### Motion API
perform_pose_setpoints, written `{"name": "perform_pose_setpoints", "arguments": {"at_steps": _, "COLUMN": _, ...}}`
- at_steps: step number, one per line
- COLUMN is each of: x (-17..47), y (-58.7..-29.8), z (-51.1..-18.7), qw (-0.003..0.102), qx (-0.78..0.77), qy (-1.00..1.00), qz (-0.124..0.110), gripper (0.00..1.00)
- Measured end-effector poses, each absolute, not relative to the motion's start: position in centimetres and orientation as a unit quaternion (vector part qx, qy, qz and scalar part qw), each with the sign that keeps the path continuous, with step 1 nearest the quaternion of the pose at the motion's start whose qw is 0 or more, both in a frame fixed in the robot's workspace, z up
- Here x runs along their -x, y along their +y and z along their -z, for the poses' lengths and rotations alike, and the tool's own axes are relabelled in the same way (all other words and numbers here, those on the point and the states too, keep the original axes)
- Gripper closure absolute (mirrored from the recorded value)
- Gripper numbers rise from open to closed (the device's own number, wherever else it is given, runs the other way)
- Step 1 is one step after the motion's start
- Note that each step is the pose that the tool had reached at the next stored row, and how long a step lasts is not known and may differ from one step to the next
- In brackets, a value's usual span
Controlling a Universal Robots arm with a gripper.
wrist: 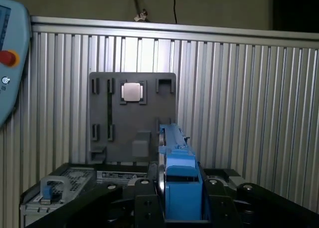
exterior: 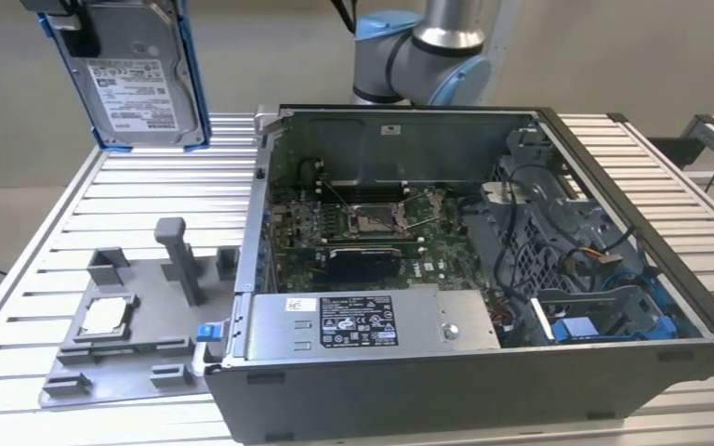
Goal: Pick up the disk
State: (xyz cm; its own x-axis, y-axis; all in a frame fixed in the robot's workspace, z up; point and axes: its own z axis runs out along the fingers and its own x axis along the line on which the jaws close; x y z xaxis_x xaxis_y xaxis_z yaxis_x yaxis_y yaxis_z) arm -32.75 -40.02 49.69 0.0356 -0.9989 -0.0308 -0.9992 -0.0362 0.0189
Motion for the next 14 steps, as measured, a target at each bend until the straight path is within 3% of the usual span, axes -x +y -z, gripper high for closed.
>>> {"name": "perform_pose_setpoints", "arguments": {"at_steps": 14, "x": 27.5, "y": -40.0, "z": -49.7, "qw": 0.003, "qx": 0.720, "qy": 0.694, "qz": -0.018, "gripper": 1.00}}
